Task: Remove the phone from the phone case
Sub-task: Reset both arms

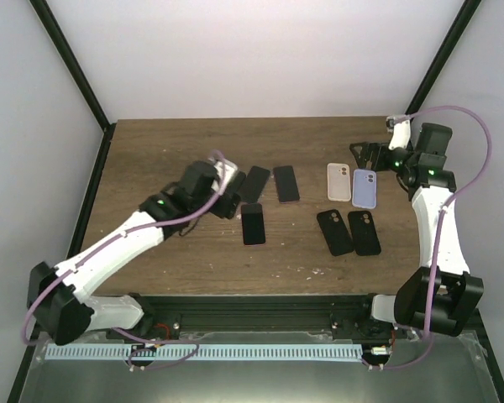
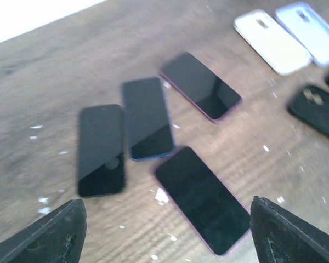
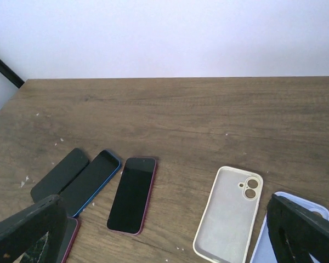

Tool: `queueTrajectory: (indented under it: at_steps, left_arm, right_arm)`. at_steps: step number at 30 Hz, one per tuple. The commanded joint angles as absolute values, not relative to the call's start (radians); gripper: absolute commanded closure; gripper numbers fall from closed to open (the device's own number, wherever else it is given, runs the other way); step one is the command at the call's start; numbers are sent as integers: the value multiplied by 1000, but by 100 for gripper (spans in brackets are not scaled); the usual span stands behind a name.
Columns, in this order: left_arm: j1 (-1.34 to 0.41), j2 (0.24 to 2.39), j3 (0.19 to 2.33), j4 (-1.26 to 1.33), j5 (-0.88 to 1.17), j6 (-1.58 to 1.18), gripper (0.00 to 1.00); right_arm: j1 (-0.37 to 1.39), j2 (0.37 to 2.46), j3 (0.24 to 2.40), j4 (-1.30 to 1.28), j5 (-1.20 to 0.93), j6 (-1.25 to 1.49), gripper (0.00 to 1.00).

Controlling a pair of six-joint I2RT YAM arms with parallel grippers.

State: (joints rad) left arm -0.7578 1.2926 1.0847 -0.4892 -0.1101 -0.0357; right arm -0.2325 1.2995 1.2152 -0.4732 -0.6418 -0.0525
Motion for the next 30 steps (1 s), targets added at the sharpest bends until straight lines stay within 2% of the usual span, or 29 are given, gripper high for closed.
queueTrajectory:
  at_steps: [1,4,9,12,30]
  left_arm:
    - [-596,1195,1093,-497,-94,-134,16]
    - [-531,1184,1122,-540,-162,-147,16]
    - [-525,1206,1140,-567,-277,-181,16]
    - [-525,1215,1155,-573,-283,-200,16]
    - [-523,1100,1165,-496,-322,-155,14]
  right_arm:
    - [-238,1260,1297,-426,-603,-34,0]
    - [-238,1235,1291,-395,-627,-41,0]
    - [-238,1212,1253,-372,-658,-37,0]
    - [-239,1183,1224,-336,-600,-4,0]
    - [-239,1190,1338,-380,-586,42,0]
